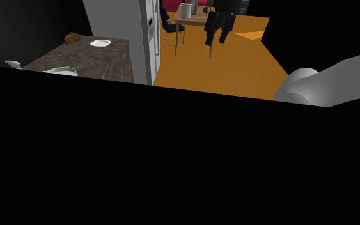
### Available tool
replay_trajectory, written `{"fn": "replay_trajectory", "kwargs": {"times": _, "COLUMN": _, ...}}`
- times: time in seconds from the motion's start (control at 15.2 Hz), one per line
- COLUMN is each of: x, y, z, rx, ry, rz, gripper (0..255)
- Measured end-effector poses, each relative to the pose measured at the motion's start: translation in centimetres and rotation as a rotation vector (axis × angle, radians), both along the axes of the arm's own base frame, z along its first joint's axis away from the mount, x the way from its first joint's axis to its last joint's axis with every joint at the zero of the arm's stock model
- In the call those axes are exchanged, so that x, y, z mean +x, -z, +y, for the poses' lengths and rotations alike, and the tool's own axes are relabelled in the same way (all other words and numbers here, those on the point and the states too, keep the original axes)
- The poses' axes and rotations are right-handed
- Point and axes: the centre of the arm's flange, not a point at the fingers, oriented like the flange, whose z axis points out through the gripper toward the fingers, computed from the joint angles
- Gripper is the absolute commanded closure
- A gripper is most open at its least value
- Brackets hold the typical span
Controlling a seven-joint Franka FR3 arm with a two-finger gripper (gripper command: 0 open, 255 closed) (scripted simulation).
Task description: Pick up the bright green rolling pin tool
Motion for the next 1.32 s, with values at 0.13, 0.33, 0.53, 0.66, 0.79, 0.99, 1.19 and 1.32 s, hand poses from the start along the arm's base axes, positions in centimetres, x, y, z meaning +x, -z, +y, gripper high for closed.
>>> {"fn": "replay_trajectory", "kwargs": {"times": 0.13, "x": -0.1, "y": 0.4, "z": 0.6, "rx": 0.0, "ry": 0.009, "rz": 0.001, "gripper": 0}}
{"fn": "replay_trajectory", "kwargs": {"times": 0.33, "x": -0.3, "y": 3.0, "z": 2.9, "rx": -0.002, "ry": 0.062, "rz": 0.005, "gripper": 0}}
{"fn": "replay_trajectory", "kwargs": {"times": 0.53, "x": -0.9, "y": 5.7, "z": 5.7, "rx": -0.003, "ry": 0.125, "rz": 0.01, "gripper": 0}}
{"fn": "replay_trajectory", "kwargs": {"times": 0.66, "x": -1.2, "y": 7.6, "z": 7.6, "rx": -0.004, "ry": 0.168, "rz": 0.012, "gripper": 0}}
{"fn": "replay_trajectory", "kwargs": {"times": 0.79, "x": -1.1, "y": 9.4, "z": 9.5, "rx": -0.005, "ry": 0.21, "rz": 0.016, "gripper": 0}}
{"fn": "replay_trajectory", "kwargs": {"times": 0.99, "x": -0.9, "y": 12.1, "z": 12.4, "rx": -0.007, "ry": 0.274, "rz": 0.021, "gripper": 0}}
{"fn": "replay_trajectory", "kwargs": {"times": 1.19, "x": -1.0, "y": 15.1, "z": 15.0, "rx": -0.008, "ry": 0.34, "rz": 0.025, "gripper": 0}}
{"fn": "replay_trajectory", "kwargs": {"times": 1.32, "x": -0.5, "y": 16.9, "z": 16.7, "rx": -0.01, "ry": 0.383, "rz": 0.027, "gripper": 0}}
